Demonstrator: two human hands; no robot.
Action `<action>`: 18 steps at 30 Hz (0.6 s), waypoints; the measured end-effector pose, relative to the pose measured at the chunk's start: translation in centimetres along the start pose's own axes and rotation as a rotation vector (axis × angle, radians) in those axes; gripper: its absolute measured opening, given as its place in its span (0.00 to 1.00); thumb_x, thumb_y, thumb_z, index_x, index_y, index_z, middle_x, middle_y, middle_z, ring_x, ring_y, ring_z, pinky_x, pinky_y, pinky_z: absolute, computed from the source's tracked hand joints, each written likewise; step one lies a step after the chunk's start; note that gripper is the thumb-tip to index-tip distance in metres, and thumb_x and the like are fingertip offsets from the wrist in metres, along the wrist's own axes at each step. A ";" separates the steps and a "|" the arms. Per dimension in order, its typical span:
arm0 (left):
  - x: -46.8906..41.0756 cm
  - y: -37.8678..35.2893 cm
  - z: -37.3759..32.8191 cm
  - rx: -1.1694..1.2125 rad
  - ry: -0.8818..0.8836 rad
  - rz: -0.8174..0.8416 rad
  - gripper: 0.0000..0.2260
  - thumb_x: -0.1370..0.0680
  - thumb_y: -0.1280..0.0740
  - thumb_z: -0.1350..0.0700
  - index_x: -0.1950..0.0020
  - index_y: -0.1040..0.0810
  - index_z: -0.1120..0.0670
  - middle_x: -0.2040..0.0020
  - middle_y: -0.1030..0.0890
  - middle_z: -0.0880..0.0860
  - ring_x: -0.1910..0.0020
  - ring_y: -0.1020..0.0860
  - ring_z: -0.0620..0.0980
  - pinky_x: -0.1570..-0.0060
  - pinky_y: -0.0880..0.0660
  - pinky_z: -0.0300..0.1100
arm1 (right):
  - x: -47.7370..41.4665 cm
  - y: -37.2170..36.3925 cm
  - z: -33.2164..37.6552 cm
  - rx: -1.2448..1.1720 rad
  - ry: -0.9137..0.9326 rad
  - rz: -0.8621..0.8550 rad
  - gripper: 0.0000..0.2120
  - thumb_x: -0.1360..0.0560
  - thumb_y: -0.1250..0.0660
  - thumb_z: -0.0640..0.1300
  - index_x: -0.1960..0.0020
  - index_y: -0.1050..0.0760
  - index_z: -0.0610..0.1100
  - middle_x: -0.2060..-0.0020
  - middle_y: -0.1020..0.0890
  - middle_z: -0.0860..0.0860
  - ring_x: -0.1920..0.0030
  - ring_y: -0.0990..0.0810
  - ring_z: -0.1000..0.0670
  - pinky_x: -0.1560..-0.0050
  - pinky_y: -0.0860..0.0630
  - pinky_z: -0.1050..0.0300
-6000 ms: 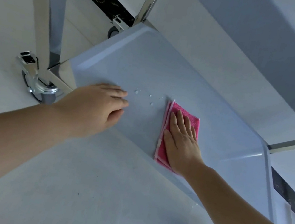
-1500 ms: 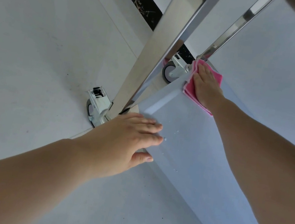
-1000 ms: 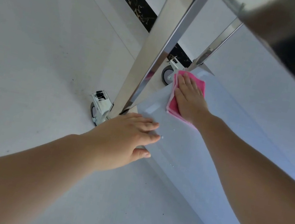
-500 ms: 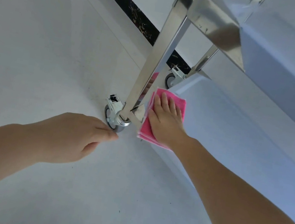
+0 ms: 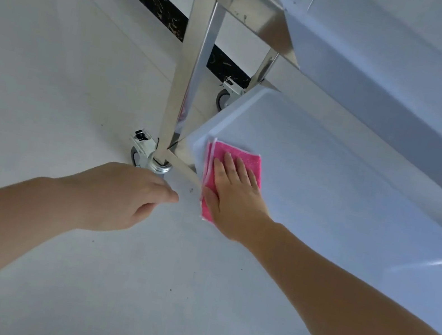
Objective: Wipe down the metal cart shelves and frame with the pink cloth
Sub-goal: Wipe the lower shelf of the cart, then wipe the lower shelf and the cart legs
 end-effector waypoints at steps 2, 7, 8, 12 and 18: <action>-1.0 -0.7 -0.6 0.046 0.010 0.068 0.21 0.24 0.50 0.52 0.35 0.27 0.43 0.42 0.24 0.39 0.44 0.25 0.42 0.48 0.26 0.41 | 1.6 -0.4 -1.3 0.000 -0.027 0.006 0.30 0.18 0.57 0.57 0.22 0.59 0.44 0.22 0.56 0.46 0.23 0.58 0.44 0.23 0.58 0.46; -3.3 -1.6 -3.1 0.094 -0.050 0.119 0.17 0.21 0.44 0.57 0.34 0.27 0.46 0.41 0.23 0.42 0.43 0.25 0.46 0.46 0.27 0.43 | 5.4 -1.2 -4.2 -0.030 0.001 0.056 0.40 0.28 0.65 0.64 0.22 0.60 0.44 0.22 0.57 0.49 0.23 0.60 0.48 0.24 0.61 0.52; -3.8 -1.7 -3.6 0.108 -0.058 0.123 0.17 0.21 0.43 0.58 0.34 0.27 0.47 0.40 0.24 0.43 0.42 0.25 0.45 0.45 0.28 0.42 | 5.9 -1.2 -4.8 -0.042 0.029 0.079 0.41 0.30 0.65 0.65 0.22 0.61 0.44 0.22 0.57 0.49 0.23 0.60 0.50 0.24 0.61 0.54; -5.3 -1.1 -5.6 0.150 -0.113 0.048 0.17 0.22 0.42 0.59 0.35 0.25 0.50 0.40 0.22 0.45 0.41 0.25 0.45 0.44 0.27 0.43 | 7.5 -0.5 -8.0 -0.055 0.032 0.100 0.44 0.31 0.58 0.69 0.22 0.55 0.47 0.22 0.54 0.51 0.23 0.53 0.53 0.26 0.59 0.62; -7.4 -1.3 -6.7 0.171 -0.050 0.034 0.18 0.23 0.38 0.56 0.32 0.29 0.52 0.37 0.25 0.48 0.37 0.29 0.47 0.41 0.28 0.47 | 8.9 1.4 -8.1 -0.056 0.070 -0.317 0.23 0.36 0.28 0.54 0.46 0.18 0.42 0.48 0.17 0.45 0.51 0.18 0.43 0.47 0.22 0.45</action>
Point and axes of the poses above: each hand's wrist, its own x-axis away from the middle knuckle, its own y-axis out of the back of the hand, z = x × y, the point moved 9 cm from there along -x, towards the middle knuckle
